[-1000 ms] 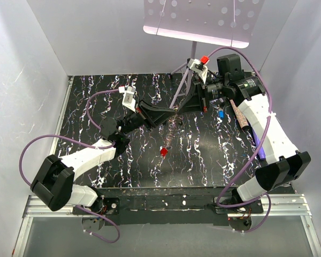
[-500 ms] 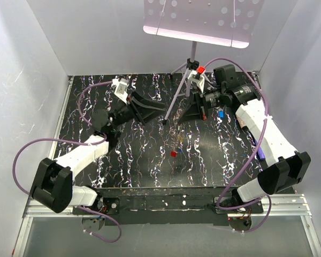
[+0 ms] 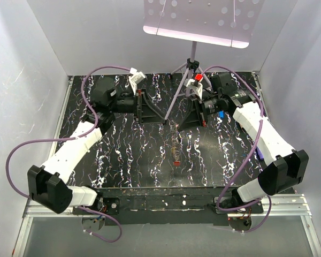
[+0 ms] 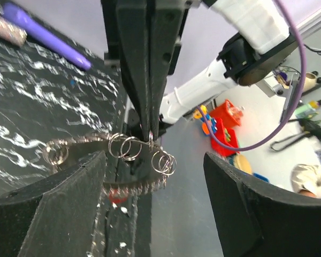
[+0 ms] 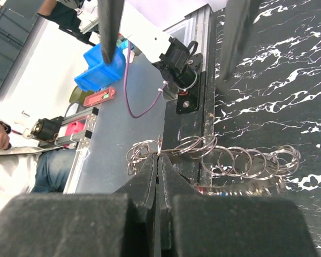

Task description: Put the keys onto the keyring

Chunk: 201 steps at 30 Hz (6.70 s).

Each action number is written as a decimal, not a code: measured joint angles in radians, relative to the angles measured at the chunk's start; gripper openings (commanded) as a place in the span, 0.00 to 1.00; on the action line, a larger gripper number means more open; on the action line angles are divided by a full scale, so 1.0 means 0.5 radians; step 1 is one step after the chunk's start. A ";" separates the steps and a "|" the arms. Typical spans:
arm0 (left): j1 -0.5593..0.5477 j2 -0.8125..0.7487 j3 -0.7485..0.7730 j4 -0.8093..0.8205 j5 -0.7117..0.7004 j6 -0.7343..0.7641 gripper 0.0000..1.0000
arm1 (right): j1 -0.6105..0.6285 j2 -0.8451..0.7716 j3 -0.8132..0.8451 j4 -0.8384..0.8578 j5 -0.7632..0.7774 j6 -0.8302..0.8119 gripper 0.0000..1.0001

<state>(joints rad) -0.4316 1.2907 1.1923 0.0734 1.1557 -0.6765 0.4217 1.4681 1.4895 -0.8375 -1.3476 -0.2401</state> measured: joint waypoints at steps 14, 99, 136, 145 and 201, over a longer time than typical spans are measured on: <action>-0.204 0.258 0.224 -0.662 -0.092 0.360 0.47 | 0.033 0.040 -0.031 0.004 -0.032 -0.005 0.01; -0.369 -0.375 -1.157 1.661 -1.225 -0.442 0.00 | -0.145 0.085 0.443 -0.403 0.156 -0.331 0.48; -0.581 -0.023 -1.106 2.399 -2.116 -0.858 0.00 | -0.022 0.410 0.826 0.410 0.165 0.629 0.29; -0.581 -0.023 -1.106 2.409 -2.096 -0.855 0.00 | -0.016 0.375 0.718 0.488 0.092 0.702 0.17; -0.545 -0.078 -1.064 2.324 -1.791 -0.608 0.00 | -0.040 0.169 0.537 0.626 0.025 0.786 0.45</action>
<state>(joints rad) -0.7040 1.2518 0.6601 1.2354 0.2600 -0.9806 0.4015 1.5528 1.7580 -0.5243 -1.3350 0.1528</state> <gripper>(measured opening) 0.010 0.468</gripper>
